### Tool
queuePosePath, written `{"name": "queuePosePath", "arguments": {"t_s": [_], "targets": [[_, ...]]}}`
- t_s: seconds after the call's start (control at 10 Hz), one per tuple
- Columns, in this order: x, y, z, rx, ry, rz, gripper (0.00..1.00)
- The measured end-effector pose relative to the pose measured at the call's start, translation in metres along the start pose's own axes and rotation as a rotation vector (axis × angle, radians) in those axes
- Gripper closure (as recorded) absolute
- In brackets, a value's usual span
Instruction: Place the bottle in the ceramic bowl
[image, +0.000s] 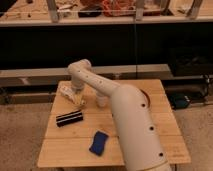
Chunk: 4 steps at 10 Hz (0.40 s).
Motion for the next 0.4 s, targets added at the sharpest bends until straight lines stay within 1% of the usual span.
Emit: {"name": "queuePosePath", "arguments": {"t_s": [0.4], "targets": [[0.0007, 0.0011, 0.0049, -0.007, 0.005, 0.005, 0.2]]}}
